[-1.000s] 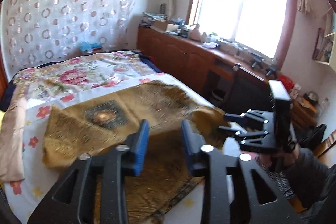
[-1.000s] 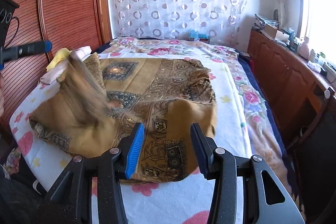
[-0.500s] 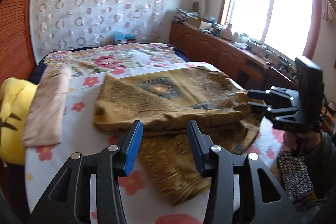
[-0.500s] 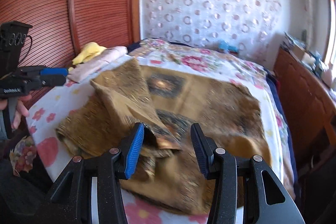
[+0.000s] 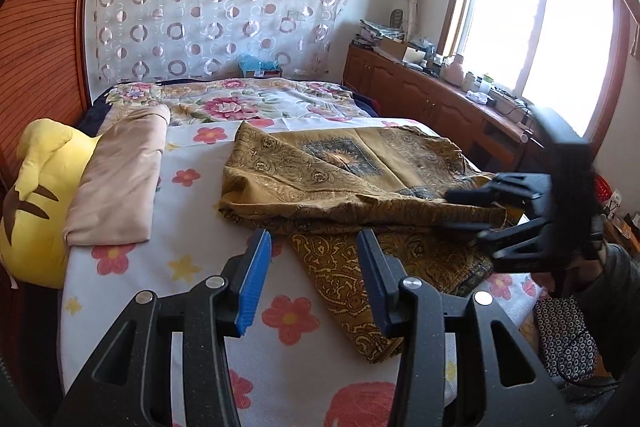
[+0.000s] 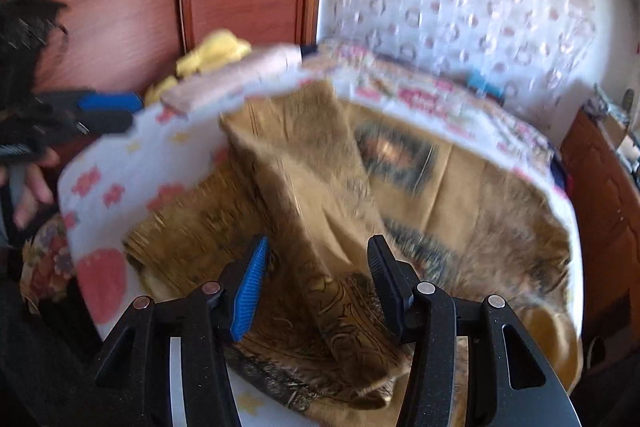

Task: Fold small clothes
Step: 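Grasp the shirt's folded edge with the right tool and fold it over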

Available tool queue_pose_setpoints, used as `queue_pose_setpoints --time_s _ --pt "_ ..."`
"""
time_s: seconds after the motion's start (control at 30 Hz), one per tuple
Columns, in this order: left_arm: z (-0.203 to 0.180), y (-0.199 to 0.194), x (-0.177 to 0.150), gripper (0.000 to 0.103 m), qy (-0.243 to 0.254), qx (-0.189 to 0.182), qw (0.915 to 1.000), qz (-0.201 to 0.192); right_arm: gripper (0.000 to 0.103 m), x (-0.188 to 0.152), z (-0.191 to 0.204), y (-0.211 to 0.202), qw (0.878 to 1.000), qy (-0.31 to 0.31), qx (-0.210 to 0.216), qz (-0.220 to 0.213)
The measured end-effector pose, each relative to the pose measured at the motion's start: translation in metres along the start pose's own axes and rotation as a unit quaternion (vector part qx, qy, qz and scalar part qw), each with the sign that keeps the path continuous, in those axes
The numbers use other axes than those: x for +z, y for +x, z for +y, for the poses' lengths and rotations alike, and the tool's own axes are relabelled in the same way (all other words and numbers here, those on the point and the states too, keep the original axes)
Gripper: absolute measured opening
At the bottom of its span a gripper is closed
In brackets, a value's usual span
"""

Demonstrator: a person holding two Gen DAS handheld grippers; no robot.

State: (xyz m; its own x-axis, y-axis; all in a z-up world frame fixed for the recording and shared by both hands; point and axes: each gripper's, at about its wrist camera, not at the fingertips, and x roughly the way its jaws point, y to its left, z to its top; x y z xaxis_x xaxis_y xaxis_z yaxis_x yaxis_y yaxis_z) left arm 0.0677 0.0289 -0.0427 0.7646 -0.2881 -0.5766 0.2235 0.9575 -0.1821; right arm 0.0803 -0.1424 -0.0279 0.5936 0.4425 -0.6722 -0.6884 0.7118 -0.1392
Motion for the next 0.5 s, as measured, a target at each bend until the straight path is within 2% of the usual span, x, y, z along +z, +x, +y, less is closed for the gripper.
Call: queue_pose_setpoints --time_s 0.1,0.2,0.23,0.27,0.3,0.37,0.5 --pt "0.000 0.001 -0.001 0.046 -0.001 0.000 1.0000 0.001 0.053 0.001 -0.010 0.021 1.000 0.004 0.000 0.031" --pt "0.001 0.003 -0.003 0.046 -0.002 0.001 1.0000 0.002 0.051 0.003 -0.018 0.032 0.999 0.003 0.001 0.040" --pt "0.001 0.004 -0.004 0.046 -0.003 0.001 1.0000 0.002 0.035 0.005 -0.022 0.032 0.999 0.008 0.005 0.035" --pt "0.002 0.004 -0.005 0.046 -0.004 0.000 1.0000 0.002 0.026 0.007 -0.026 0.030 0.999 0.015 0.012 0.028" --pt "0.002 0.004 -0.006 0.046 -0.004 -0.001 1.0000 0.003 0.012 0.008 -0.028 0.027 0.999 0.024 0.018 0.018" --pt "0.002 0.005 -0.007 0.046 -0.004 -0.001 1.0000 0.003 0.006 0.007 -0.032 0.015 0.999 0.036 0.013 -0.006" --pt "-0.001 0.006 -0.006 0.046 -0.002 -0.004 1.0000 0.005 0.004 0.008 -0.042 -0.011 0.998 0.048 -0.008 -0.045"
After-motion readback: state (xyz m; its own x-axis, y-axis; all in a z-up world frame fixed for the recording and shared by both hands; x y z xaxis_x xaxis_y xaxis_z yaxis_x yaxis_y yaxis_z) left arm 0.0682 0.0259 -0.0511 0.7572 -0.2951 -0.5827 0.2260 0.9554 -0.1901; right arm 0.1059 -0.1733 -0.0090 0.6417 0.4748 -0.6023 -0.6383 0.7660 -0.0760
